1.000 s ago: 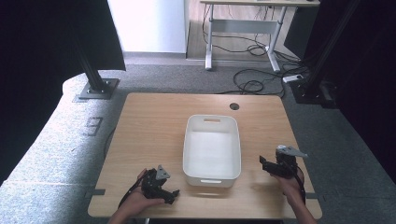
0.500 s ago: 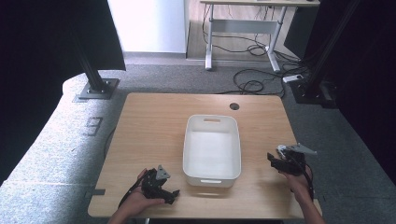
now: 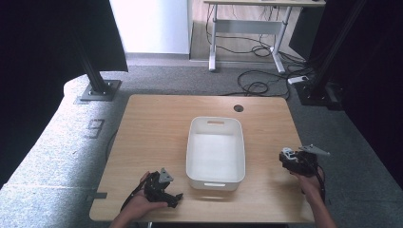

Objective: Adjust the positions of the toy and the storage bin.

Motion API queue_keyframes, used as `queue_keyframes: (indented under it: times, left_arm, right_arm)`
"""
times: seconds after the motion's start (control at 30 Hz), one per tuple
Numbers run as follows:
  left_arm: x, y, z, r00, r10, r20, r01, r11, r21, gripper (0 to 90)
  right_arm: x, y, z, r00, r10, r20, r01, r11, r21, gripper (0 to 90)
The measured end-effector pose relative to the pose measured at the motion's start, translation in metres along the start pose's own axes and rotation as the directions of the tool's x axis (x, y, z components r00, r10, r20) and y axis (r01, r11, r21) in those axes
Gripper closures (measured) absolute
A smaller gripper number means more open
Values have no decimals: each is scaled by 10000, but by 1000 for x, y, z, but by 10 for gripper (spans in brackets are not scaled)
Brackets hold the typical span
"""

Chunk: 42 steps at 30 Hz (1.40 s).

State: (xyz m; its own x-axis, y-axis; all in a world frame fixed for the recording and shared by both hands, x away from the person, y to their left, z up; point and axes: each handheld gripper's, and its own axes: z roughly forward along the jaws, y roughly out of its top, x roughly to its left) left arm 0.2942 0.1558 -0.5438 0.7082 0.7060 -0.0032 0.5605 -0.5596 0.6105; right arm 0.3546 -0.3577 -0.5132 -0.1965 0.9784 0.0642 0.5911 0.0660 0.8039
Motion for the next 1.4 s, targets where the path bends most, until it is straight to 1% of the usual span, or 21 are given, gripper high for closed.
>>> queue_keyframes:
  times: [0.17,0.3,0.4,0.57,0.73,1.0,1.13,1.27,1.4]
  left_arm:
    - [0,0,0,10000,4,6,-4,10000,-7,0]
    - [0,0,0,10000,22,14,-21,10000,-12,0]
    - [0,0,0,10000,34,20,-34,10000,-15,0]
    - [0,0,0,10000,45,28,-45,10000,-25,0]
    - [0,0,0,10000,51,30,-51,10000,-29,0]
    - [0,0,0,10000,58,39,-58,10000,-41,0]
    - [0,0,0,10000,61,37,-61,10000,-46,0]
    - [0,0,0,10000,63,36,-62,10000,-50,0]
    - [0,0,0,10000,55,43,-55,10000,-71,0]
  right_arm:
    - [-4,0,2,9999,26,103,-26,10000,40,270]
    - [-10,0,7,9997,61,240,-64,9999,132,289]
    - [-15,0,11,9994,227,280,-233,9995,192,297]
    - [-16,0,14,9991,169,398,-179,9995,241,308]
    - [-19,-2,21,9988,87,482,-110,9988,477,320]
    - [-23,-3,29,9978,147,645,-180,9985,516,360]
    - [-25,-3,31,9975,211,679,-249,9981,562,362]
    - [-28,-3,33,9974,297,652,-328,9984,469,363]
    - [-30,-3,36,9972,338,670,-375,9978,538,365]
